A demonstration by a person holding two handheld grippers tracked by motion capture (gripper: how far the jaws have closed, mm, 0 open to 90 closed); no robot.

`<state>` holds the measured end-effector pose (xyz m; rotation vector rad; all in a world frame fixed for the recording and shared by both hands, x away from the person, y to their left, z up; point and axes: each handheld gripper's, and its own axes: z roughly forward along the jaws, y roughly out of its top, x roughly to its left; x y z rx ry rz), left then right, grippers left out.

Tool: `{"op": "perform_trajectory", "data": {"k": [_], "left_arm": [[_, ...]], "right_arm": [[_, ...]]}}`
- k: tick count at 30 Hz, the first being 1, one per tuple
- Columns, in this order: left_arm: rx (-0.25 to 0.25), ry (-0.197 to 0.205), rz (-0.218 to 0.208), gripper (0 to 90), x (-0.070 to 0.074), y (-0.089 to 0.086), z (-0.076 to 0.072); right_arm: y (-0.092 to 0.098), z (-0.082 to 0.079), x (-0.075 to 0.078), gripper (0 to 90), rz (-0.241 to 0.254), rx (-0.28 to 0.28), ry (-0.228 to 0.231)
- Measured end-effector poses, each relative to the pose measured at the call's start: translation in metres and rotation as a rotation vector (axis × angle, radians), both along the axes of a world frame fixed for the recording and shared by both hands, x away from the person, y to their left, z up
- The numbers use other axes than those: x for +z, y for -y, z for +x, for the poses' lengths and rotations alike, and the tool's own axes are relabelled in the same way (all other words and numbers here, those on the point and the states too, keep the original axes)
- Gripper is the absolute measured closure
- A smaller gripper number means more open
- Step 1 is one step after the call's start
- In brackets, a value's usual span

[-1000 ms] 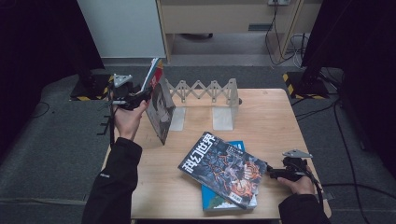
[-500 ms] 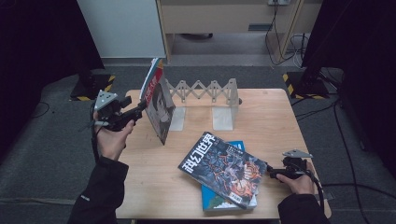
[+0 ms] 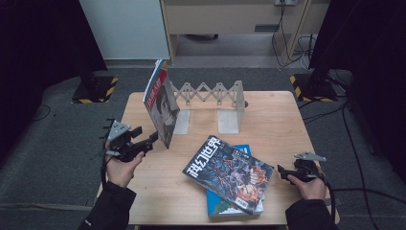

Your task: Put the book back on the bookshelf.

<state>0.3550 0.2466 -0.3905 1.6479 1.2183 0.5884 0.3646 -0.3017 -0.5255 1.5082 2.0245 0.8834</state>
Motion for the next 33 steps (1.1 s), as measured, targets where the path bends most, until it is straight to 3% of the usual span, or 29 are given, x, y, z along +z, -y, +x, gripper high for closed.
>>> {"op": "perform_trajectory", "data": {"k": [7,9,13,16,21,29,33], "left_arm": [[-0.056,-0.071,-0.010,28.2,-0.036,0.012,-0.004],[-0.079,-0.099,0.004,28.0,-0.044,0.016,-0.003],[-0.107,-0.146,-0.013,27.2,-0.058,0.023,-0.003],[-0.127,-0.171,0.002,26.4,-0.067,0.028,-0.002],[-0.167,-0.198,0.005,26.1,-0.079,0.036,0.000],[-0.256,-0.259,0.032,26.9,-0.095,0.062,0.007],[-0.291,-0.293,0.018,26.9,-0.101,0.070,0.009]], "right_arm": [[-0.002,-0.004,0.017,21.2,0.032,-0.030,0.085],[-0.003,-0.006,0.021,22.2,0.050,-0.023,0.104],[-0.008,-0.011,0.032,23.4,0.108,-0.010,0.132],[-0.012,-0.014,0.037,24.0,0.117,0.006,0.153],[-0.022,-0.018,0.038,24.5,0.152,0.069,0.135],[-0.038,-0.021,0.037,25.1,0.165,0.118,0.121],[-0.046,-0.022,0.036,26.0,0.171,0.143,0.101]]}}
